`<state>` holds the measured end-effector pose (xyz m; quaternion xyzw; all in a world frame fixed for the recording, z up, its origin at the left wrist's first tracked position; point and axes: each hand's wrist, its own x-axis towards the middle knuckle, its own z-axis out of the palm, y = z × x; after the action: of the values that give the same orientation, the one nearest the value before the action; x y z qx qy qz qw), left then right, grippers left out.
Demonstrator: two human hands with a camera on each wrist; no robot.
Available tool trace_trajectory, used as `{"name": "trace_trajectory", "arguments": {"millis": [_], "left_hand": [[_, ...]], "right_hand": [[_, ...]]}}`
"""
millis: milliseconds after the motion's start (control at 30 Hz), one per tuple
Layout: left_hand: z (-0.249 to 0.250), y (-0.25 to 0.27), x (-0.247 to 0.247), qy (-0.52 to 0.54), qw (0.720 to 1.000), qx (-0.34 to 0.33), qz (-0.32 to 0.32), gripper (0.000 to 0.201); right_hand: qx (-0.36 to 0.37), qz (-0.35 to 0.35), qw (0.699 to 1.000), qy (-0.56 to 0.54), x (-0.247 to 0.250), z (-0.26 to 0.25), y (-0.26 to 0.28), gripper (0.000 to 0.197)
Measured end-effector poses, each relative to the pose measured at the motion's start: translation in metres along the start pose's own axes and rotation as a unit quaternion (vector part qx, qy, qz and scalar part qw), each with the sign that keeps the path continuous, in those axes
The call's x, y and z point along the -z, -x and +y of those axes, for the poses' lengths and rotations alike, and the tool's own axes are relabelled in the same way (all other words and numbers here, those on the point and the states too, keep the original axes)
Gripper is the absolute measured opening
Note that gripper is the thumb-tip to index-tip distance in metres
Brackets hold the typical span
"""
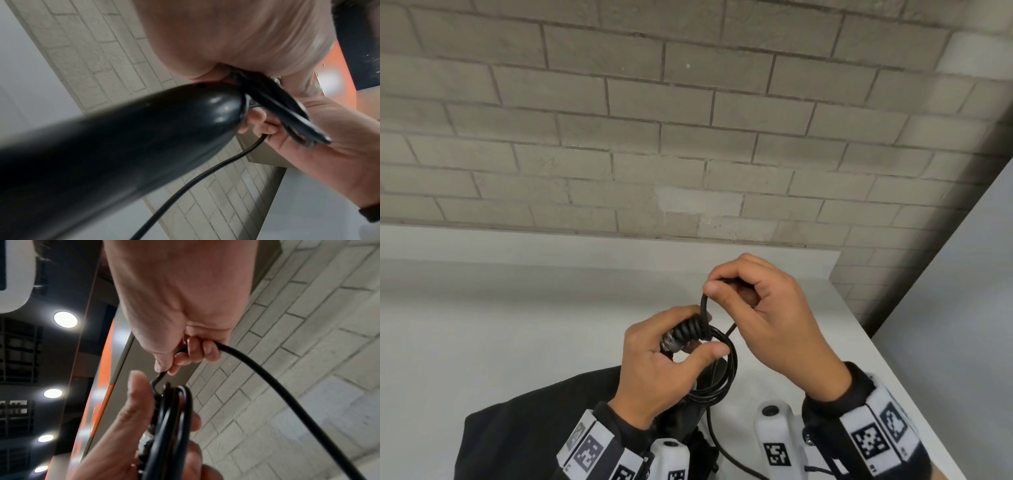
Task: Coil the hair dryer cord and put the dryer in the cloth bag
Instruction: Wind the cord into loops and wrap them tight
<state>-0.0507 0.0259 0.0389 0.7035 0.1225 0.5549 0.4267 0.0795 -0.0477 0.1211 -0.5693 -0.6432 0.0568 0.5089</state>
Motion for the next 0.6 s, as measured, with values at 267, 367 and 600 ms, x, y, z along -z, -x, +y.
{"name": "trace_trajectory", "arguments": {"millis": [267,367,600], "left_hand": [[-0.004,0.0,0.0,-0.018,0.997,-0.054,0.047,0.027],[-0.006,0.001,-0.001,-0.028,0.995,-0.06,0.081,0.027],[-0.004,-0.003,-0.003,-0.07,0.987,-0.032,0.143,0.026]], "right_hand": [[-0.132,0.058,0.978,-0.151,-0.023,0.023,0.01,0.007],[-0.167,0.076,0.968,-0.172,-0.031,0.029,0.022,0.015],[-0.183,-0.005,0.961,-0.207,-0.033,0.028,0.053,0.03]]}}
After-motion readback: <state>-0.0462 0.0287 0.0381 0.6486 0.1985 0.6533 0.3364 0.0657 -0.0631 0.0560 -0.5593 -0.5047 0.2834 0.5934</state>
